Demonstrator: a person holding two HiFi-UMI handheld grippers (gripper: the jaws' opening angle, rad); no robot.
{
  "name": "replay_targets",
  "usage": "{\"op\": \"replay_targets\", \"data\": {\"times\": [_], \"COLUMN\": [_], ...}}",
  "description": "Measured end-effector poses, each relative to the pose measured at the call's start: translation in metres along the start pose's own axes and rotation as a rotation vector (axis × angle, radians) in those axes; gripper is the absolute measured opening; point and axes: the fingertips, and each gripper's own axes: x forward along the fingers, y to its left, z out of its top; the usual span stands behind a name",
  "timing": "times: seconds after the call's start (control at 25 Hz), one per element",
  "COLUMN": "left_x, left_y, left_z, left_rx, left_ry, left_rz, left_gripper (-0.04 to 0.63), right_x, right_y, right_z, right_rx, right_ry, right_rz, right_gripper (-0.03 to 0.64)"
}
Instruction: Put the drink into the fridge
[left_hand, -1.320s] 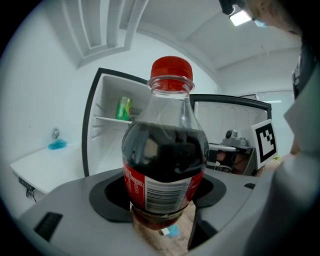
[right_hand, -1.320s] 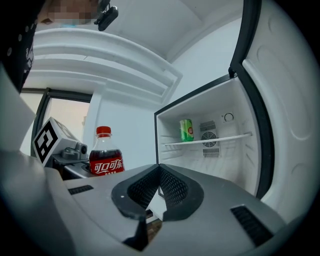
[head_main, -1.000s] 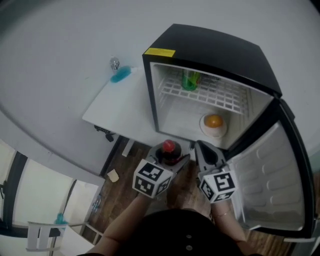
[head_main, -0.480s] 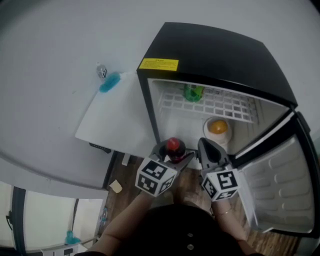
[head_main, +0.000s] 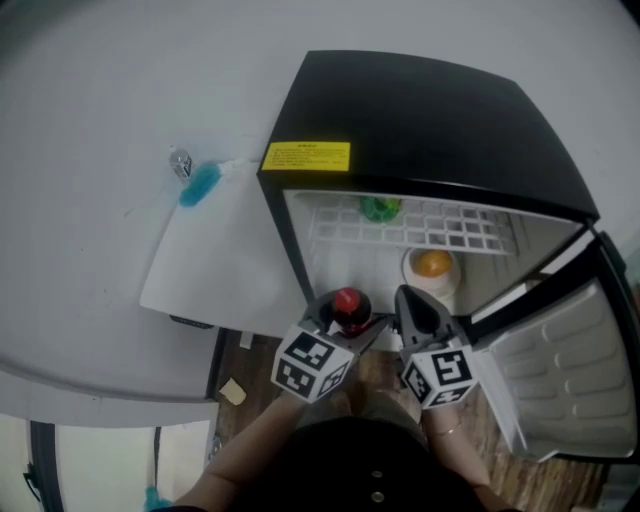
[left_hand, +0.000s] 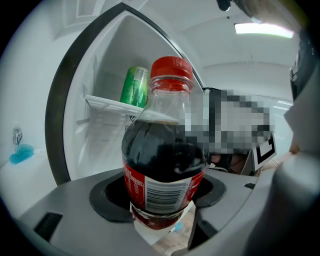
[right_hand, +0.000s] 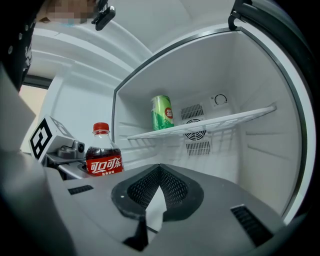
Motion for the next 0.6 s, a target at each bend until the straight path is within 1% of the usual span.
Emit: {"op": "replay_targets", "data": {"times": [0.2, 0.32, 0.6], "left_x": [0.006, 0.01, 0.014], "left_y": [0.002, 0.005, 0.006], "left_z": [0.001, 0.0, -0.002], "left_rx": [-0.003, -0.01, -0.038], "left_ry": [-0.001, -0.004, 0.002], "left_rz": [-0.004, 0.009, 0.048], "left_gripper": [0.319, 0.319, 0.319], "right_x": [0.002, 0.004, 0.006], "right_y": [-0.004, -0.009, -0.012], "right_z": [-0.005, -0.006, -0.007], "right_rx": [-0.003, -0.015, -0.026], "right_ry": [0.022, 0.032, 0.059], "right_rz": [-0.003, 0.0, 0.054], "right_gripper": [0.008, 0.008, 0.008]}}
